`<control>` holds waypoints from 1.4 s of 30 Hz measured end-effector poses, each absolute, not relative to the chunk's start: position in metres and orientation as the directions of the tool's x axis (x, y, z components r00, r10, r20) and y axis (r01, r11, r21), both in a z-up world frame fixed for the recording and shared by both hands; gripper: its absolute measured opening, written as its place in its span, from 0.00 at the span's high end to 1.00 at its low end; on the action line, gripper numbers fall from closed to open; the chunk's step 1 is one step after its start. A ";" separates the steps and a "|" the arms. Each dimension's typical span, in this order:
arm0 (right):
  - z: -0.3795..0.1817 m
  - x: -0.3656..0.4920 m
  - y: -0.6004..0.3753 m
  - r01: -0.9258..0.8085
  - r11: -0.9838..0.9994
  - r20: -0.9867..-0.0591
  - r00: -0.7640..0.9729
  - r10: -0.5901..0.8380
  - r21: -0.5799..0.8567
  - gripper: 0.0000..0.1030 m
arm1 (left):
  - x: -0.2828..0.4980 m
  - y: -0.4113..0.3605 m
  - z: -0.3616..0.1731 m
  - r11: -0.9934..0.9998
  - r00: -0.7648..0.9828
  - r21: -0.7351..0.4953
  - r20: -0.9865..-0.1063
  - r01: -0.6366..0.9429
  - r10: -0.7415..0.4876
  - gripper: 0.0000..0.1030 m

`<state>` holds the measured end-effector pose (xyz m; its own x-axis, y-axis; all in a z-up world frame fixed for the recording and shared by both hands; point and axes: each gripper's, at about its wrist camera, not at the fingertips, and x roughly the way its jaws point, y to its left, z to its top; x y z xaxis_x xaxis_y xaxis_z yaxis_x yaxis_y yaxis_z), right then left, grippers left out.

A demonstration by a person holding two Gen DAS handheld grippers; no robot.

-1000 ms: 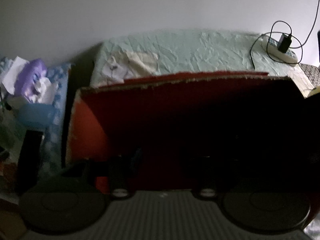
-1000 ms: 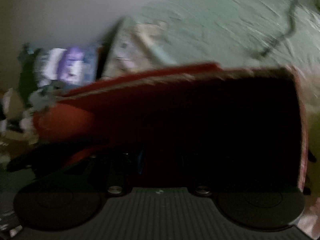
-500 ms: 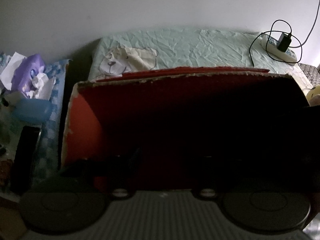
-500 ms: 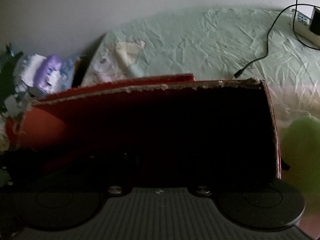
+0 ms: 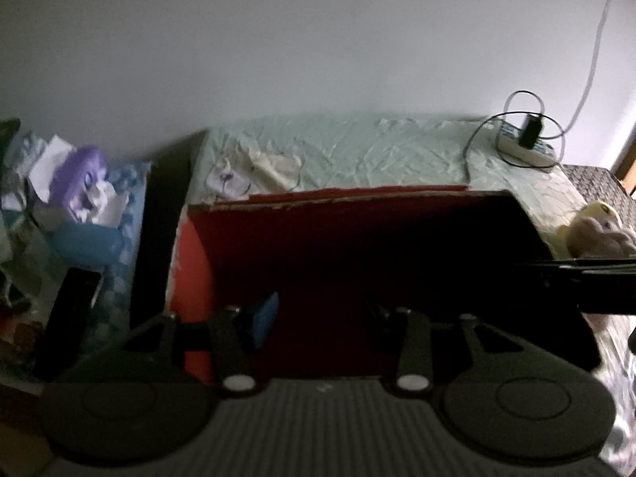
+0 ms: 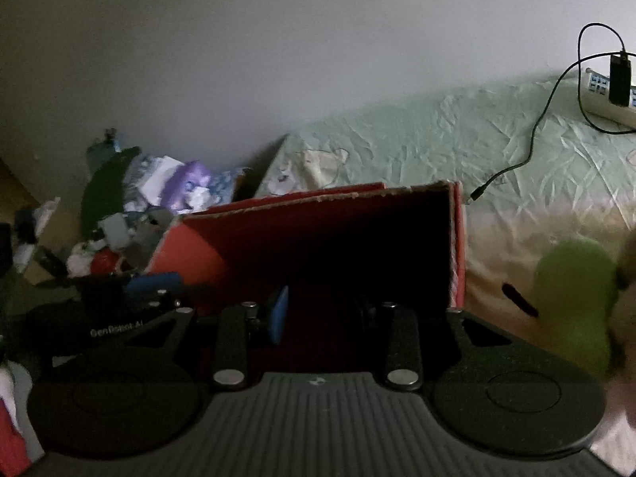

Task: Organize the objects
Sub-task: 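Reach down and grasp the orange wooden gourd toy with the right gripper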

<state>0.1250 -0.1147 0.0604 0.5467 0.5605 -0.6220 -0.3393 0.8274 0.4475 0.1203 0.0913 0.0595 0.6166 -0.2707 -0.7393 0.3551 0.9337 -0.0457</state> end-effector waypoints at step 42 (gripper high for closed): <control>-0.029 0.046 -0.148 -0.230 0.684 -0.654 0.200 0.730 0.693 0.64 | -0.004 0.020 -0.032 0.818 0.248 -0.209 -0.887 0.536 -0.390 0.60</control>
